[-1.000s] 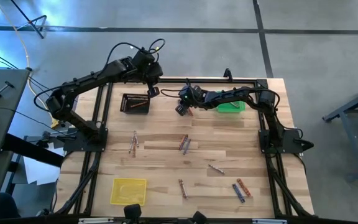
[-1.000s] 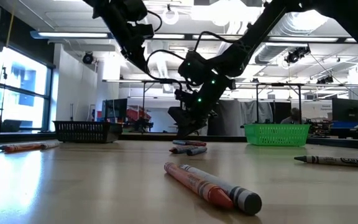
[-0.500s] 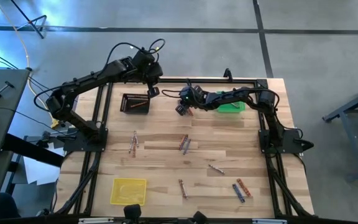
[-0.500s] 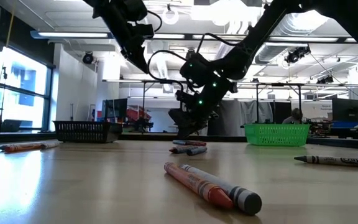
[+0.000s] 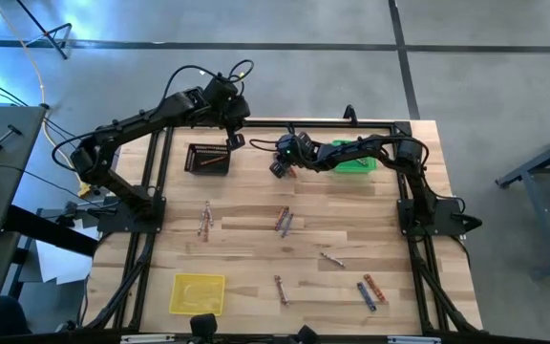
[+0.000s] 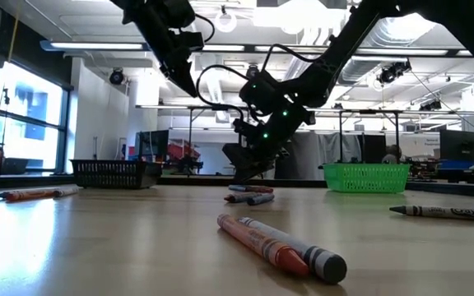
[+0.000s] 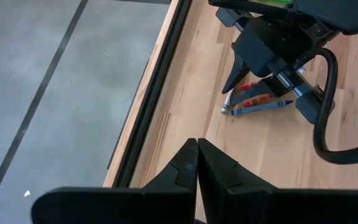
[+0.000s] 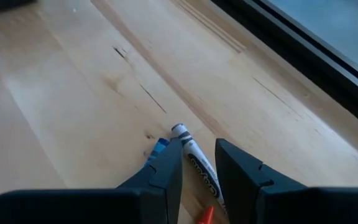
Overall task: Sort crayons
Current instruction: Put the blue crayon into the yellow bin
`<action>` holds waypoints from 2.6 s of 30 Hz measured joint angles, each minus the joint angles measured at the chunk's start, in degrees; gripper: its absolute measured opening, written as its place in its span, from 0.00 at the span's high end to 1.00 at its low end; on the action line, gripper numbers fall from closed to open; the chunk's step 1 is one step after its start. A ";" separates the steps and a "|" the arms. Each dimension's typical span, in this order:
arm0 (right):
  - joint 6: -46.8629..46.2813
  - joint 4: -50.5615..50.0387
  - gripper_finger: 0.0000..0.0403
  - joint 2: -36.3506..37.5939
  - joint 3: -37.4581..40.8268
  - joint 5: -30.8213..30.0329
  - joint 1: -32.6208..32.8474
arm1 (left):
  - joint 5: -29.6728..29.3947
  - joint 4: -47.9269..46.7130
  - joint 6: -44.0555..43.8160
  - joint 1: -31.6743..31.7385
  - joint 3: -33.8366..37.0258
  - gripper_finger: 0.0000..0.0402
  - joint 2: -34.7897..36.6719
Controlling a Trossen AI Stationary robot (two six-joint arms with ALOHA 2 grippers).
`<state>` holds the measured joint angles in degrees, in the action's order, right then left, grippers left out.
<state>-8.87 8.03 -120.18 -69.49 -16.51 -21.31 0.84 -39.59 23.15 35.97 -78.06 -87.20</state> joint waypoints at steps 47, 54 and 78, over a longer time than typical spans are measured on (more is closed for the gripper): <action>-5.67 0.06 0.78 -5.53 -2.99 0.52 3.73 | 0.04 0.48 1.60 0.02 0.00 1.00 0.00; -6.28 0.25 0.78 -5.66 -3.04 0.68 4.85 | 0.02 0.46 1.58 0.02 0.00 1.00 0.00; -9.10 0.56 0.78 -5.66 -2.93 2.40 8.23 | -0.02 -1.62 1.07 0.01 0.00 1.00 0.00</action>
<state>-17.98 8.59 -125.84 -72.42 -14.11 -13.09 0.82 -41.21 24.22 35.98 -78.06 -87.20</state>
